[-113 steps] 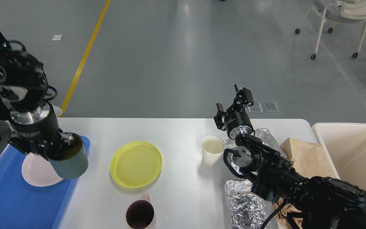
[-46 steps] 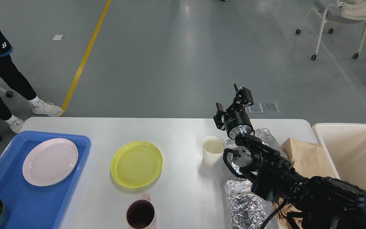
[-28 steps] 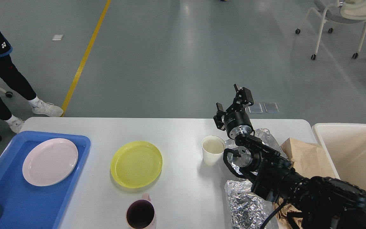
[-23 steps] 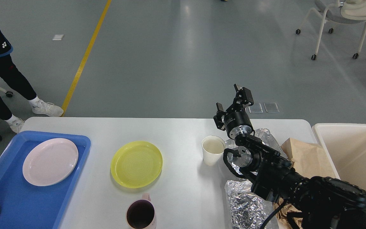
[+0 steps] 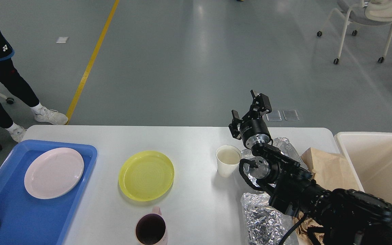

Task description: Tidy desktop

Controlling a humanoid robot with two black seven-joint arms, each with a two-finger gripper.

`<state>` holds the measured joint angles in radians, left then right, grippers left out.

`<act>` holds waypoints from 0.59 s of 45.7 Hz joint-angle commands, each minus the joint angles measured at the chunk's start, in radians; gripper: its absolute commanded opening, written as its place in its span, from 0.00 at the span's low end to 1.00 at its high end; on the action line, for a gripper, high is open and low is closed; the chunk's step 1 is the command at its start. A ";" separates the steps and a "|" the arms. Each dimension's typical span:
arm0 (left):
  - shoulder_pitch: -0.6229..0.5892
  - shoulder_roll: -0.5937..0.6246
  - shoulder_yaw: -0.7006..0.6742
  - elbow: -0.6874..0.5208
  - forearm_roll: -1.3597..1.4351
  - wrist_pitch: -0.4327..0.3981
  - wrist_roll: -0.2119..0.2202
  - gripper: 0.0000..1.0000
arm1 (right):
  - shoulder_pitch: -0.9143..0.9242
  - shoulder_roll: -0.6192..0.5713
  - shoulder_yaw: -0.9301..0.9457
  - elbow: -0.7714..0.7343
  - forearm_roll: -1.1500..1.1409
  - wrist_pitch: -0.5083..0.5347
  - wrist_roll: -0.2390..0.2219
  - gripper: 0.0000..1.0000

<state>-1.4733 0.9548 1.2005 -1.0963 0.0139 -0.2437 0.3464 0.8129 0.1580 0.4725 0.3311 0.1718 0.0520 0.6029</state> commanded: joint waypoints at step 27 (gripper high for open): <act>-0.716 -0.304 0.036 0.003 -0.002 -0.716 0.092 0.98 | 0.000 0.000 0.000 0.000 0.000 0.000 0.000 1.00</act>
<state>-2.1189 0.8366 1.2001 -1.0960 0.0154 -0.9594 0.4366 0.8129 0.1581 0.4725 0.3314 0.1718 0.0520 0.6029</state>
